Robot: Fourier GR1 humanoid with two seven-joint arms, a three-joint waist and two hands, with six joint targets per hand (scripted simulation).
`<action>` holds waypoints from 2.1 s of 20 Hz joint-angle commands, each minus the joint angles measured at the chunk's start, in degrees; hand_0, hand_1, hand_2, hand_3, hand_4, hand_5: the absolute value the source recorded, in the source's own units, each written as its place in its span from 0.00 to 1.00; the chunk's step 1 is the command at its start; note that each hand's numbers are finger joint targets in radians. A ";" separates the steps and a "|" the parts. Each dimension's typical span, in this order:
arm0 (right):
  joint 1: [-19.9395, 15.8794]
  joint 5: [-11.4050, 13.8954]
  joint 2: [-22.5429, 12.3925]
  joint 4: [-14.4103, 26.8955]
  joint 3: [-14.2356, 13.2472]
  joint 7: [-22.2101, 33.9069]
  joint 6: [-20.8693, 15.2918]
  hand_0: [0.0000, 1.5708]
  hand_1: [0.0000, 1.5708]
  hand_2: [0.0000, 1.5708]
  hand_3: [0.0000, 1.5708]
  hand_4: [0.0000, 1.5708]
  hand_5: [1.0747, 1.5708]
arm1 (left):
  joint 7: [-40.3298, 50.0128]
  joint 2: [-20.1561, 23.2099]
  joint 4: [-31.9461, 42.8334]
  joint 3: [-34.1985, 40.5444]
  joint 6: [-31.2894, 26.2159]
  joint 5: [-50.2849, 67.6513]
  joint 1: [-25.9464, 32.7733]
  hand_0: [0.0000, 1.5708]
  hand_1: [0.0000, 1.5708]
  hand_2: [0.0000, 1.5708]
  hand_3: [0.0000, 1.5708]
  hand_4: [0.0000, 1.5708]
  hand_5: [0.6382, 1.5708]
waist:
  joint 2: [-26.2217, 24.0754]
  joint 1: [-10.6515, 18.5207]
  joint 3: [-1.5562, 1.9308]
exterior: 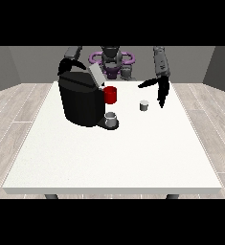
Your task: Insert the coffee pod into the coffee machine and close the lid
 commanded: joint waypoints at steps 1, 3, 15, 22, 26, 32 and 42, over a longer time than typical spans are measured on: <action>-0.47 0.76 0.16 3.26 0.19 1.45 -0.39 0.00 0.00 0.00 0.00 0.25 1.00 | 1.62 -2.31 1.62 -3.89 2.73 -4.91 -1.04 0.00 0.00 0.00 0.00 0.00 1.00 | -1.23 0.75 0.02; -0.14 0.28 -0.98 4.78 -1.31 1.59 -0.77 0.00 0.00 0.00 0.00 0.25 1.00 | -0.08 -1.67 3.31 -3.98 0.37 -5.10 -0.19 0.00 0.00 0.13 0.00 0.00 1.00 | -2.44 1.97 0.02; -3.04 3.56 0.58 5.68 1.47 1.87 -3.65 0.00 0.00 0.00 0.00 0.25 1.00 | -2.64 1.14 13.66 -5.13 4.67 -13.25 -4.87 0.40 0.40 0.48 0.31 0.00 1.00 | 1.15 -0.39 0.00; -3.63 0.84 -1.85 8.08 -1.81 2.21 -0.98 0.00 0.00 0.00 0.00 0.29 1.00 | -4.98 -2.09 14.61 -8.47 12.62 -19.64 -4.54 0.41 0.41 0.50 0.34 0.00 1.00 | 0.39 -0.30 0.02; -5.29 2.18 -0.55 8.82 -1.32 0.14 -2.66 0.00 0.00 0.00 0.00 0.33 1.00 | -6.51 -1.15 17.07 -6.70 15.13 -20.53 -7.96 0.46 0.46 0.55 0.41 0.15 1.00 | 2.89 -0.09 0.01; -5.63 1.98 0.60 3.78 0.80 4.76 -3.94 0.00 0.00 0.00 0.00 0.33 1.00 | -10.28 1.08 21.61 -5.66 18.79 -22.93 -8.46 0.59 0.59 0.66 0.53 0.23 1.00 | 3.03 -1.38 -0.01; -6.00 0.09 -0.91 4.99 -1.37 4.01 -2.37 0.00 0.00 0.00 0.00 0.27 1.00 | -12.72 1.86 23.28 -6.44 16.63 -25.60 -12.35 0.81 0.81 0.89 0.87 0.32 1.00 | 3.64 -1.75 0.00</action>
